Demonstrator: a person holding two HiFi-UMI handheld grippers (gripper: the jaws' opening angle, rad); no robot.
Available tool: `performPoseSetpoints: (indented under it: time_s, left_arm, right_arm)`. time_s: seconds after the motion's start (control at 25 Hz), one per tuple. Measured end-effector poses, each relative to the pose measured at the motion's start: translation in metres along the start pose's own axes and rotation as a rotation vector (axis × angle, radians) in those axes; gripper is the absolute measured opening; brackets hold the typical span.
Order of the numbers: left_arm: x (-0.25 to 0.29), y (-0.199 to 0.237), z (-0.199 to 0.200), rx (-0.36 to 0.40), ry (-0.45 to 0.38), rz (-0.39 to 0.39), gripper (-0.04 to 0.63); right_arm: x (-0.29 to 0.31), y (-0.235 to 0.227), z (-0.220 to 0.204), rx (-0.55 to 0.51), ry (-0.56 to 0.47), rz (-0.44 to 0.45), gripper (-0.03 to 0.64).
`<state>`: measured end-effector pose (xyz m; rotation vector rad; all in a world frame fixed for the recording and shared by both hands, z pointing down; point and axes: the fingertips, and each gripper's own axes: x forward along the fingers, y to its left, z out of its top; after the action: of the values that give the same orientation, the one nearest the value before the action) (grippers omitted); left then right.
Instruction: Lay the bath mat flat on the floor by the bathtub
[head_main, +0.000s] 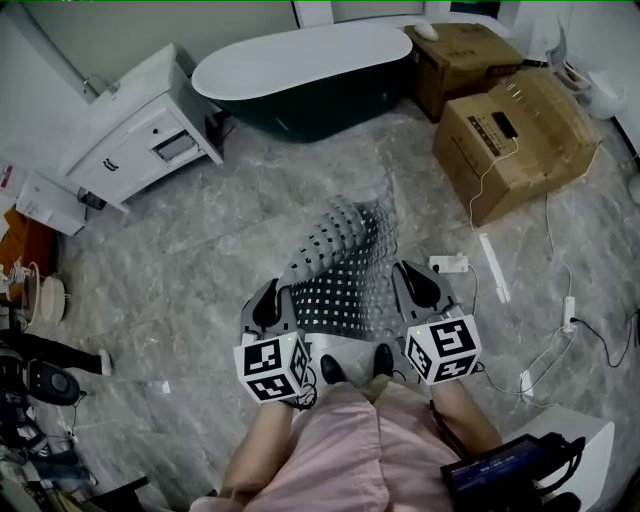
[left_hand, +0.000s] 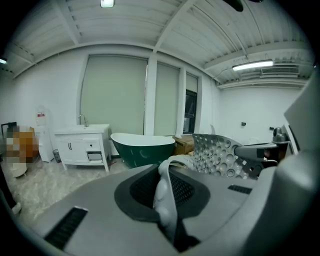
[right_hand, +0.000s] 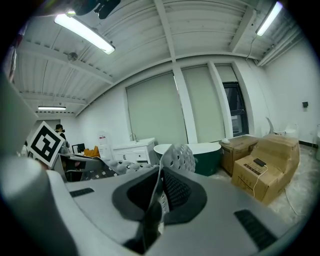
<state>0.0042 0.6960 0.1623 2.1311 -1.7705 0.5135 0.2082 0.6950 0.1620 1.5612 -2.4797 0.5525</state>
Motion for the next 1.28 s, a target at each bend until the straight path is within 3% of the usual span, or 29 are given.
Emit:
performPoseSetpoints:
  time_s: [0.24,0.52,0.76,1.28]
  left_arm:
    - [-0.005,0.001,-0.006,-0.02,0.012,0.007,0.038]
    - [0.016,-0.035,-0.01,-0.048,0.036,0.046,0.038]
    - [0.038,0.006,-0.015,-0.063,0.066,0.066,0.038]
    - [0.119,0.091,0.01,-0.065,0.085,-0.004,0.038]
  right_arm:
    - [-0.002,0.001,-0.005,0.001,0.01,0.01,0.032]
    - [0.01,-0.041,-0.012,0.015,0.035,0.071,0.032]
    - [0.053,-0.023,-0.015,0.012,0.069,0.092,0.031]
    - [0.158,0.001,0.005,0.01,0.073,0.029,0.032]
